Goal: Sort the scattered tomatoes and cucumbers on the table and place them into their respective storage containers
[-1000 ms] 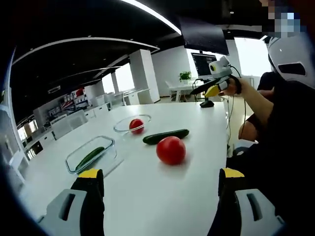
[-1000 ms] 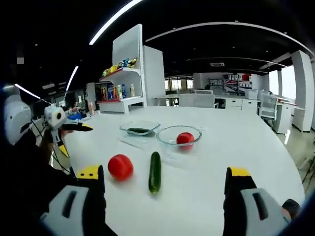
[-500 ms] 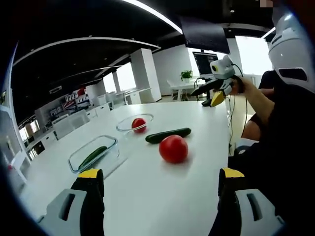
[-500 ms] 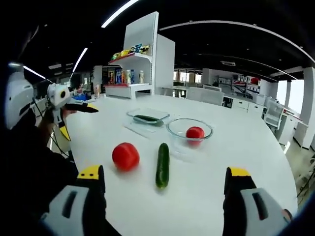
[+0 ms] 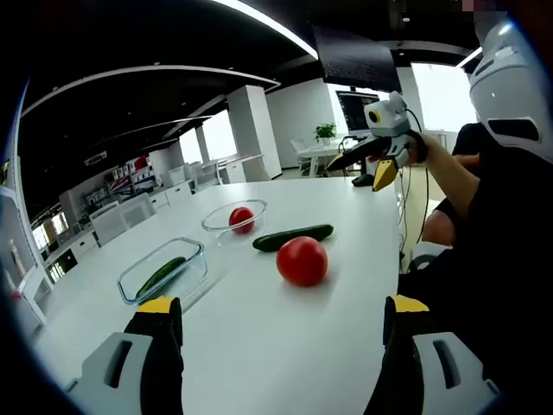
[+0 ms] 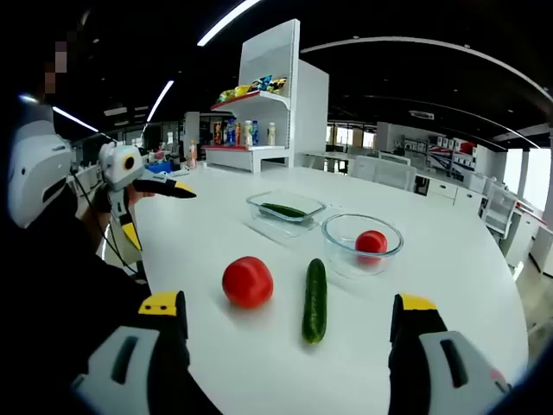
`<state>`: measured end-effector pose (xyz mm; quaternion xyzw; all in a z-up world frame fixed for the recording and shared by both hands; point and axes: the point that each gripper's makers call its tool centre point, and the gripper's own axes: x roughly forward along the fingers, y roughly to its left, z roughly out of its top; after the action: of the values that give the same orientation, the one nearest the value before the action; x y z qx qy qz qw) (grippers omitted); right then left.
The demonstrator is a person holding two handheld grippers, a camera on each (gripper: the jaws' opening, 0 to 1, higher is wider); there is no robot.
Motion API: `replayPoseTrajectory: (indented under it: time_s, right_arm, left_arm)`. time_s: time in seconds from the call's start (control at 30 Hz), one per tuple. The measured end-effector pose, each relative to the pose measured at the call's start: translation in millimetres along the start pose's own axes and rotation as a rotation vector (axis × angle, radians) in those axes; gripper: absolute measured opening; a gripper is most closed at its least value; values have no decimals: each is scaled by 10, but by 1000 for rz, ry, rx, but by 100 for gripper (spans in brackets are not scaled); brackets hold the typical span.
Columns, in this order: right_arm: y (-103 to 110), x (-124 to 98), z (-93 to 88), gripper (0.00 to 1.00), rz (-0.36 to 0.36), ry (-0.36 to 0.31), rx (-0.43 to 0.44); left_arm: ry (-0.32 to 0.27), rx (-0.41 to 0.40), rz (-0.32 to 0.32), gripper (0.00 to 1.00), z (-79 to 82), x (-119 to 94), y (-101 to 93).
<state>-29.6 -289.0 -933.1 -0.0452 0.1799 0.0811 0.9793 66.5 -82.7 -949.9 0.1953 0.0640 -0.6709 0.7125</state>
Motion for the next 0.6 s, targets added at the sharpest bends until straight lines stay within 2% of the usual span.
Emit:
replayPoseTrajectory:
  time_s: [0.1,0.43,0.5,0.6]
  right_arm:
    - [86,94,15,92,31,12,-17]
    - [477,446,70,86,168,19,-52]
    - [611,580,14,85,227,34,-40]
    - [700,747,-71,84,252,55,-48]
  left_arm:
    - [-1,-1,-1,93,4,-12,2]
    - [-3,-6,0,94,3,-20,24]
    - [-3,-8,3,95,-2,-20,34]
    - [-8,-11,5,95,2,-32,42]
